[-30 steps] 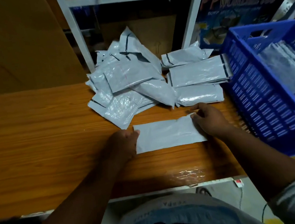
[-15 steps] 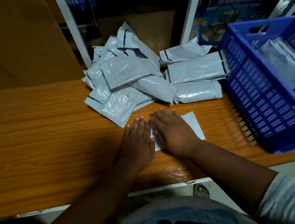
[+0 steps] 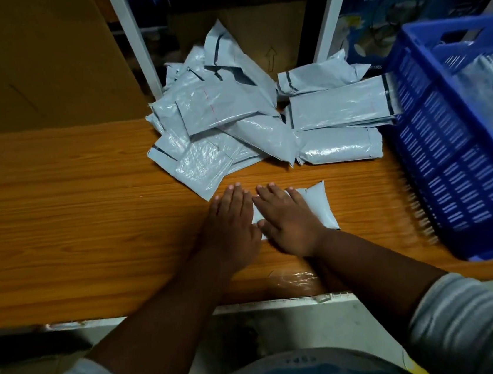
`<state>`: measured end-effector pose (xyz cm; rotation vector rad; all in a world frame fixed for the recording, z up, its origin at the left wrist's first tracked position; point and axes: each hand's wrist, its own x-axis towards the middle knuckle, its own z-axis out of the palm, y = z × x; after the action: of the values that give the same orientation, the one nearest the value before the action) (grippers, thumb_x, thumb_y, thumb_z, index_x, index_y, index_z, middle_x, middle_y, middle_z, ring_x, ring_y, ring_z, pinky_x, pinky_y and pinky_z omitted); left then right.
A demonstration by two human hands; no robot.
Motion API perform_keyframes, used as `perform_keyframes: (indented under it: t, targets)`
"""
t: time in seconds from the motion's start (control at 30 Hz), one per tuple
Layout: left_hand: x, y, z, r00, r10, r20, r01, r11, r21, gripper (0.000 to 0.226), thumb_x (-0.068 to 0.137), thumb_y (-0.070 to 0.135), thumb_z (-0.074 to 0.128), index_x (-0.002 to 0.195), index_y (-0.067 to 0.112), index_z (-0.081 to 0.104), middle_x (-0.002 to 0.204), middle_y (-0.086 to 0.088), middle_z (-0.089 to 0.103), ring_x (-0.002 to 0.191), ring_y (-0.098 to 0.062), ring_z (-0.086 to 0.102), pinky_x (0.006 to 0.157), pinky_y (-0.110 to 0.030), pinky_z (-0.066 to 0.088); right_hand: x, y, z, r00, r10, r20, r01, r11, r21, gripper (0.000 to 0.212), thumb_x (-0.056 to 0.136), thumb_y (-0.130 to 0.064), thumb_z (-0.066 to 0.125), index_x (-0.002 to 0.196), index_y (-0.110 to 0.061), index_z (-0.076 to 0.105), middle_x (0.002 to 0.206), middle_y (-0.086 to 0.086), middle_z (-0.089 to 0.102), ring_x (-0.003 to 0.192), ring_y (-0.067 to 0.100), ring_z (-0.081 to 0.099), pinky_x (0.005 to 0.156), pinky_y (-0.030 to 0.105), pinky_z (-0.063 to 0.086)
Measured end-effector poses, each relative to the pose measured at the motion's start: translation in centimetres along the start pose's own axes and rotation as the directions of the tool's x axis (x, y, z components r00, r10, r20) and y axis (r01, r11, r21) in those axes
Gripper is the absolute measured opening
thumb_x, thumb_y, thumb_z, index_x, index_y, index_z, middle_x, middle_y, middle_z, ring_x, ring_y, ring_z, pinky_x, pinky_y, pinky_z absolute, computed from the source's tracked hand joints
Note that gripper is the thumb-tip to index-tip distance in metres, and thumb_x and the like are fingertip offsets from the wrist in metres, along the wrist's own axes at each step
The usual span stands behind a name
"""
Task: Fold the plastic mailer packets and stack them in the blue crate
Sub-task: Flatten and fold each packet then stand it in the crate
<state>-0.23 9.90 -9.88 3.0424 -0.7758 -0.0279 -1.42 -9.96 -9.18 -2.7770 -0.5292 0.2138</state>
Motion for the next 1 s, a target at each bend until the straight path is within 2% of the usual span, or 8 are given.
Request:
perform_keyframes:
  t: [0.07,0.2,0.33,0.47,0.63,0.83,0.9,1.0]
  targets:
    - [0.4,0.8,-0.6,0.999,-0.025,0.025,0.024,0.999,0.024,0.083,0.096,0.048,0.025,0.164,0.001,0.032,0.172,-0.025,0.027,0.161,-0.040,0.022,0.130,-0.059,0.016,0.0,0.6,-0.9,1.000,0.002,0.021,-0.005,0.987,0.161,0.068,0.105,-0.045,0.030,0.169,-0.023,0.028,0.178,0.002,0.018,0.165,0.022,0.005,0.132,0.051,-0.001]
    - [0.1,2.8,-0.3,0.997,-0.076,-0.002,0.075,0.992,-0.097,0.077,0.103,0.051,0.031,0.162,0.001,0.038,0.169,-0.023,0.033,0.159,-0.041,0.029,0.129,-0.059,0.023,-0.9,0.8,-1.2,0.997,-0.040,-0.060,0.055,0.963,0.262,0.064,0.103,-0.033,0.043,0.165,-0.019,0.036,0.172,0.007,0.034,0.163,0.026,0.019,0.132,0.057,0.008]
    - [-0.9,3.1,1.5,0.989,-0.061,-0.135,0.048,0.994,-0.097,0.073,0.106,0.052,0.044,0.158,0.001,0.046,0.165,-0.025,0.040,0.153,-0.046,0.038,0.124,-0.062,0.032,-2.5,0.9,-1.4,0.983,-0.086,-0.162,0.054,0.980,-0.192,0.071,0.096,-0.039,0.058,0.160,-0.013,0.040,0.168,0.013,0.036,0.160,0.033,0.026,0.130,0.064,0.013]
    - [-2.0,4.1,1.5,0.990,-0.074,-0.118,0.066,0.995,-0.069,0.075,0.105,0.051,0.039,0.164,0.004,0.036,0.169,-0.022,0.033,0.157,-0.041,0.031,0.126,-0.061,0.029,-4.9,1.9,0.1,0.983,-0.113,-0.145,0.062,0.946,-0.318,0.073,0.107,-0.050,0.035,0.165,-0.005,0.031,0.173,0.020,0.025,0.163,0.036,0.018,0.130,0.061,0.012]
    - [-1.6,3.9,1.5,0.989,-0.120,-0.081,0.115,0.991,-0.067,0.076,0.105,0.053,0.033,0.164,0.006,0.035,0.172,-0.021,0.029,0.159,-0.040,0.028,0.125,-0.062,0.029,-4.1,2.6,0.8,0.989,-0.110,-0.095,0.077,0.952,-0.295,0.077,0.108,-0.056,0.026,0.166,-0.004,0.027,0.173,0.021,0.025,0.162,0.038,0.019,0.128,0.061,0.019]
    - [-1.5,4.1,1.2,0.994,-0.111,-0.026,0.110,0.994,-0.026,0.081,0.104,0.058,0.022,0.166,0.007,0.029,0.173,-0.022,0.024,0.161,-0.040,0.023,0.128,-0.061,0.022,-3.3,3.6,0.1,0.995,-0.079,-0.059,0.076,0.995,-0.057,0.072,0.110,-0.054,0.033,0.170,-0.016,0.020,0.178,0.009,0.013,0.165,0.029,0.005,0.132,0.053,0.005]
    - [-1.0,4.6,-0.1,0.990,-0.142,0.018,0.142,0.990,0.001,0.084,0.100,0.058,0.017,0.164,0.006,0.032,0.172,-0.022,0.028,0.160,-0.038,0.025,0.129,-0.060,0.021,-3.3,3.5,-0.3,0.996,-0.069,-0.048,0.068,0.997,-0.030,0.071,0.110,-0.051,0.038,0.170,-0.017,0.019,0.179,0.007,0.012,0.165,0.028,0.004,0.133,0.053,0.005]
    - [0.3,5.6,-1.3,0.993,-0.103,-0.058,0.096,0.989,-0.108,0.073,0.100,0.047,0.029,0.156,0.004,0.046,0.165,-0.022,0.041,0.156,-0.037,0.034,0.127,-0.057,0.030,-3.7,3.2,-0.5,0.995,-0.077,-0.062,0.076,0.997,-0.019,0.069,0.110,-0.045,0.040,0.170,-0.016,0.021,0.177,0.009,0.017,0.165,0.029,0.009,0.133,0.053,0.009]
